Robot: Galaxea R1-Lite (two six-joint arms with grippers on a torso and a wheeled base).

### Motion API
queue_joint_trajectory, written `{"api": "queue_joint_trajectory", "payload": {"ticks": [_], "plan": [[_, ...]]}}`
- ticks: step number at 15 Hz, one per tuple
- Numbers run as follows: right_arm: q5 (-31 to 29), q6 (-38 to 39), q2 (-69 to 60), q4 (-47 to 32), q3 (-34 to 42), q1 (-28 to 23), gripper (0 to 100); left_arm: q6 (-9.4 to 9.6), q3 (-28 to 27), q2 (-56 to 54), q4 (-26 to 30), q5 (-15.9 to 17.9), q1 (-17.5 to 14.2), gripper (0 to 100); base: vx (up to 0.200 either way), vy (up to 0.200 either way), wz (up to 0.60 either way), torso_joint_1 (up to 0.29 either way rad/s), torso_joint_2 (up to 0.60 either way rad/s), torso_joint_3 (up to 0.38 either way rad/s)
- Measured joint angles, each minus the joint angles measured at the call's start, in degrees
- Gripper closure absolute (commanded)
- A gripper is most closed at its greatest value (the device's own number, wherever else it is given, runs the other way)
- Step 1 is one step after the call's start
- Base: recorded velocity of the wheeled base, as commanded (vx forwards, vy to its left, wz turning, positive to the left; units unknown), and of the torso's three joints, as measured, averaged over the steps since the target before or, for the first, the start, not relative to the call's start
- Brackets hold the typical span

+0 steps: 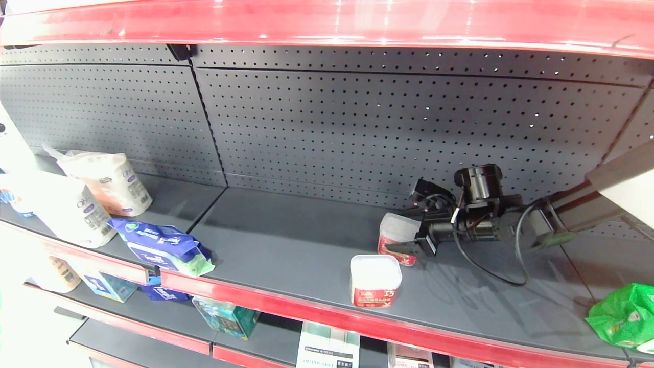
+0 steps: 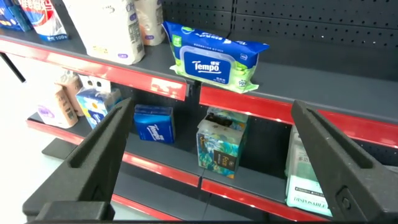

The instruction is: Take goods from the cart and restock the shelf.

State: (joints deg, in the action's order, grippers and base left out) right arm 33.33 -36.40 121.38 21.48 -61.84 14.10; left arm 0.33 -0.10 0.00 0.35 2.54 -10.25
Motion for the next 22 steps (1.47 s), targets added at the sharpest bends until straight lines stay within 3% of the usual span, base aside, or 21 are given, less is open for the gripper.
{"api": "queue_joint_trajectory", "payload": {"ticks": [5, 11, 22], "plan": [[-1.1, 0.1, -0.7, 0.1, 0.7, -0.7, 0, 0.02, 0.0, 0.0, 0.0, 0.0, 0.0, 0, 0.0, 0.0, 0.0, 0.0, 0.0, 0.0], [-1.2, 0.4, -4.0, 0.1, 7.1, -3.9, 0, 0.0, 0.0, 0.0, 0.0, 0.0, 0.0, 0, 0.0, 0.0, 0.0, 0.0, 0.0, 0.0], [-6.5, 2.2, -4.6, 0.2, 7.3, -4.7, 0, 0.0, 0.0, 0.0, 0.0, 0.0, 0.0, 0, 0.0, 0.0, 0.0, 0.0, 0.0, 0.0]]}}
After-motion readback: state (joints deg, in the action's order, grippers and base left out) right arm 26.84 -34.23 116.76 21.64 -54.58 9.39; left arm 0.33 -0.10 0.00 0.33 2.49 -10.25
